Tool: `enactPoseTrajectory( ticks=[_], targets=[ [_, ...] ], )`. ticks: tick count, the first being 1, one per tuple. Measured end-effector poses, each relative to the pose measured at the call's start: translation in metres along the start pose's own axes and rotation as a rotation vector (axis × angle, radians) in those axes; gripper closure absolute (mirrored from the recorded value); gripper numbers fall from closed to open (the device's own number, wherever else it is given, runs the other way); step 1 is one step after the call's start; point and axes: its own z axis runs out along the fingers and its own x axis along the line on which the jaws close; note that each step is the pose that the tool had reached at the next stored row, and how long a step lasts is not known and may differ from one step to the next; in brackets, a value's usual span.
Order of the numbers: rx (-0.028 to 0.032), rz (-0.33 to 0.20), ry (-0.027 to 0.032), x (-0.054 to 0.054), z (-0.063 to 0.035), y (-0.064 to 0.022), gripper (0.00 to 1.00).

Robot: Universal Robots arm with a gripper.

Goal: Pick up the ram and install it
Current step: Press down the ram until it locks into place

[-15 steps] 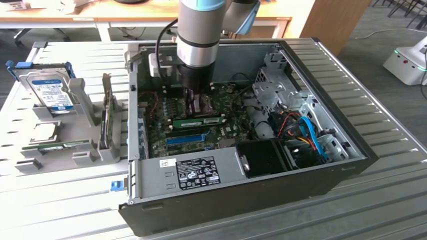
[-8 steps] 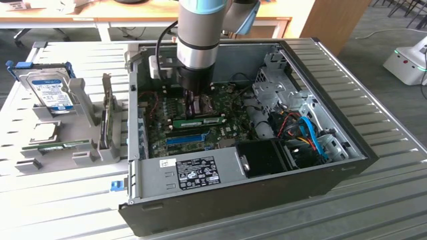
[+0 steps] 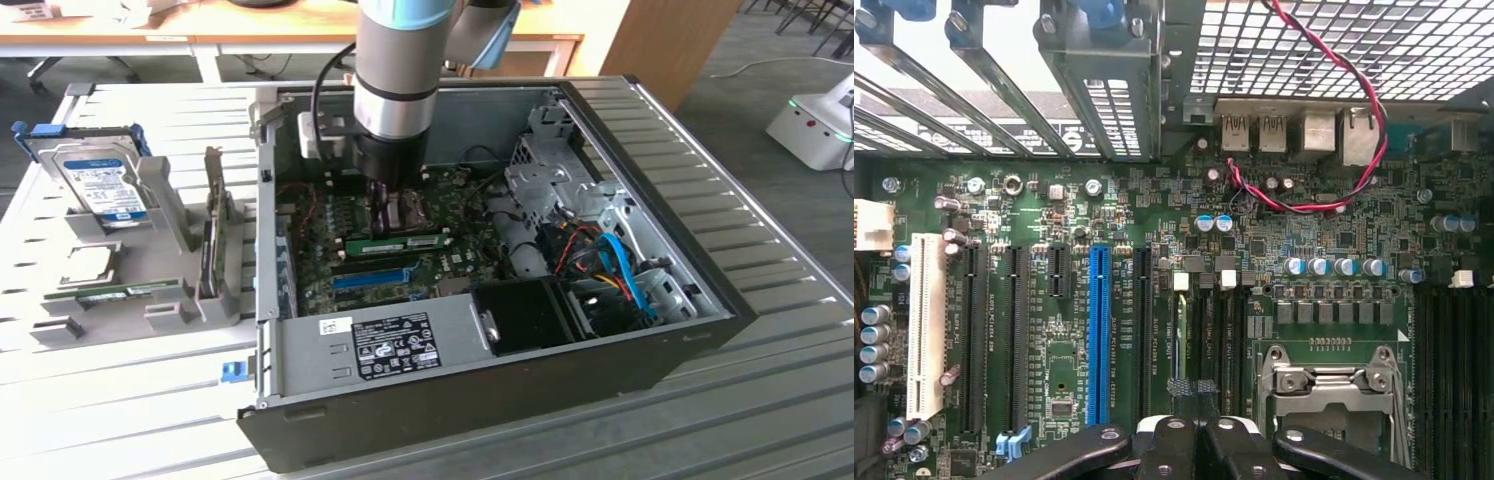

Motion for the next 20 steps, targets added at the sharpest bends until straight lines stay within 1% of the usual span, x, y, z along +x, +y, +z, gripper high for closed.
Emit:
enactPoseTrajectory(
  ticks=[20],
  targets=[
    [-0.0002, 0.000, 0.0002, 0.0001, 0.0019, -0.0001, 0.89]
  ],
)
